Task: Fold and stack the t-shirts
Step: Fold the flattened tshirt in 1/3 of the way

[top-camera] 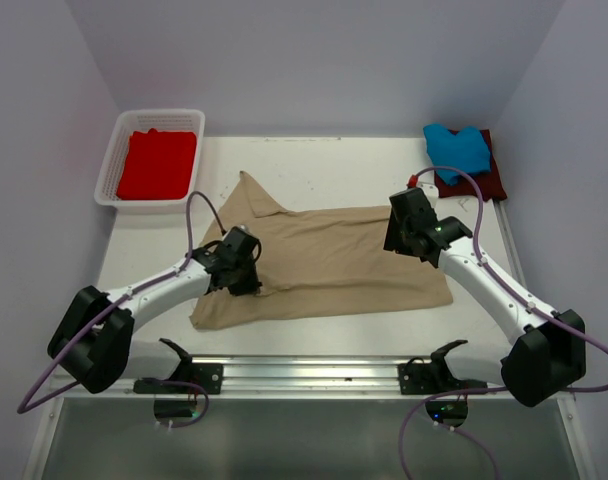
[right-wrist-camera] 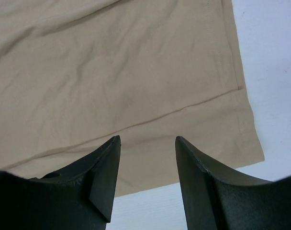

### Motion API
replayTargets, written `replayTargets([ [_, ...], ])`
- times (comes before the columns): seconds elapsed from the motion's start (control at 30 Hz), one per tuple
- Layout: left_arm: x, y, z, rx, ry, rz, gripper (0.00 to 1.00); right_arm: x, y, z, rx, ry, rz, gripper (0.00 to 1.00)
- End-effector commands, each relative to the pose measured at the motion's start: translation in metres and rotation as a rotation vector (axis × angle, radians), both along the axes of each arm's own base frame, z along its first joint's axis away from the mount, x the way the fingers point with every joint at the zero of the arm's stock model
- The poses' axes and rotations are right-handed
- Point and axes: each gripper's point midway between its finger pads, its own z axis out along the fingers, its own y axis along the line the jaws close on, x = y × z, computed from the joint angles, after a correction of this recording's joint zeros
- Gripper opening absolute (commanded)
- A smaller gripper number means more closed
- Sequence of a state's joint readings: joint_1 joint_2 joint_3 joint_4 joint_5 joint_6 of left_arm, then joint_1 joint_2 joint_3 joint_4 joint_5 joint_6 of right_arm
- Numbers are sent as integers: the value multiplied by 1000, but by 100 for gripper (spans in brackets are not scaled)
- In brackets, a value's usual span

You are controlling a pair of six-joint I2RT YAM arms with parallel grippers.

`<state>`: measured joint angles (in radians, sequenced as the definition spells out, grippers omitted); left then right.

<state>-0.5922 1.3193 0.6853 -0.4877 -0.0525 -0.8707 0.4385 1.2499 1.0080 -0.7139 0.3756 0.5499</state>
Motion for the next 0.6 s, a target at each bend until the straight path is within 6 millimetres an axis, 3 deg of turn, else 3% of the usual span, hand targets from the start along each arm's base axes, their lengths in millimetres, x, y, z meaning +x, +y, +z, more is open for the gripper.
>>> replayTargets([
  [0.0, 21, -8, 20, 10, -100, -57, 2, 10, 2, 12, 16, -62, -15, 53],
  [0.37, 45, -16, -1, 99, -100, -146, 2, 10, 3, 11, 17, -58, -13, 53],
  [0.57, 59, -30, 7, 82, -128, -193, 0, 9, 1, 9, 9, -52, -17, 53],
])
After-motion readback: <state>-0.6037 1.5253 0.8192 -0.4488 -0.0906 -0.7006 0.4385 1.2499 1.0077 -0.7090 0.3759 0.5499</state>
